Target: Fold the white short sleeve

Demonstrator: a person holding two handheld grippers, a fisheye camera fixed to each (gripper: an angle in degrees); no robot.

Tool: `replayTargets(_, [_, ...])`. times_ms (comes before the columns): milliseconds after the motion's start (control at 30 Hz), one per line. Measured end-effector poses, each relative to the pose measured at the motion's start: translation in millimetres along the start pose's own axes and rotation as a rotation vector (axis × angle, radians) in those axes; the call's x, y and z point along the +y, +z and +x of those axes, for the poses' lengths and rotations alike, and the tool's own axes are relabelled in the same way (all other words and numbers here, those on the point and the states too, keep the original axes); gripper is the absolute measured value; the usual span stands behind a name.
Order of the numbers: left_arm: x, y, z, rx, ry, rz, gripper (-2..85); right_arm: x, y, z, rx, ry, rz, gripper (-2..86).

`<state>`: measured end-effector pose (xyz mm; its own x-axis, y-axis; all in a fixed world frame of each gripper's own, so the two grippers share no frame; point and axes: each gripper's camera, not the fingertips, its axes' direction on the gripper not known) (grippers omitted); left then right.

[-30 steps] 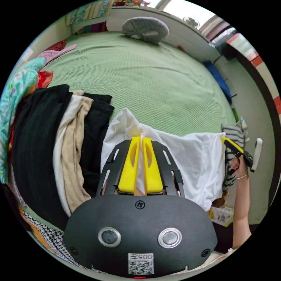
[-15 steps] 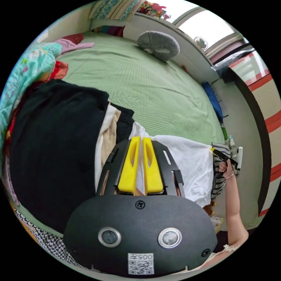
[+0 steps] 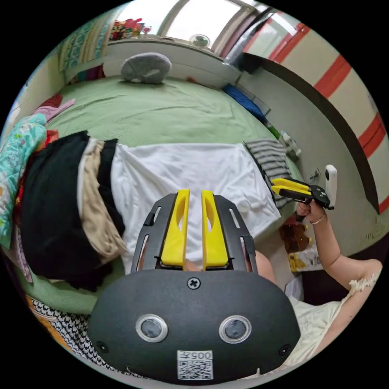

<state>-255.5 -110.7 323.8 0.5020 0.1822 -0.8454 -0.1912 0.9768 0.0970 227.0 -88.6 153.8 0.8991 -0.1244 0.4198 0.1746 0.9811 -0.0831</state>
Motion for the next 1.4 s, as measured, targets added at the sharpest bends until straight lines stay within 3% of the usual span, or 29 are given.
replayTargets(133, [27.1,37.1,27.3,-0.03,0.022,-0.131,7.1,22.9,19.4,-41.8,-0.015,0.001,-0.046,8.8])
replayTargets(500, [61.9,66.1,35.5,-0.037,-0.037,-0.171,6.7,5.2,43.8,-77.7,0.098,0.036,-0.086,3.9])
replayTargets(700, [72.0,75.4,37.8,-0.011,-0.059,-0.17,6.0,28.3,-10.2,-93.3,0.072,0.13,0.092,-1.5])
replayTargets(833, [78.1,81.2,40.2,-0.001,-0.074,-0.17,5.9,68.4,-14.9,-115.1,0.112,0.223,0.14,-1.3])
replayTargets(1000, [84.4,79.3,45.3,-0.008,-0.064,-0.174,5.8,102.5,17.1,-120.3,0.089,0.245,-0.094,1.2])
replayTargets(1133, [91.0,77.3,43.4,-0.003,-0.089,-0.167,5.7,113.3,-16.8,-110.5,0.048,0.232,0.005,4.6])
replayTargets(1400, [99.7,79.0,52.3,-0.007,-0.105,-0.16,5.6,91.8,-28.1,-77.7,0.109,0.254,-0.031,7.4])
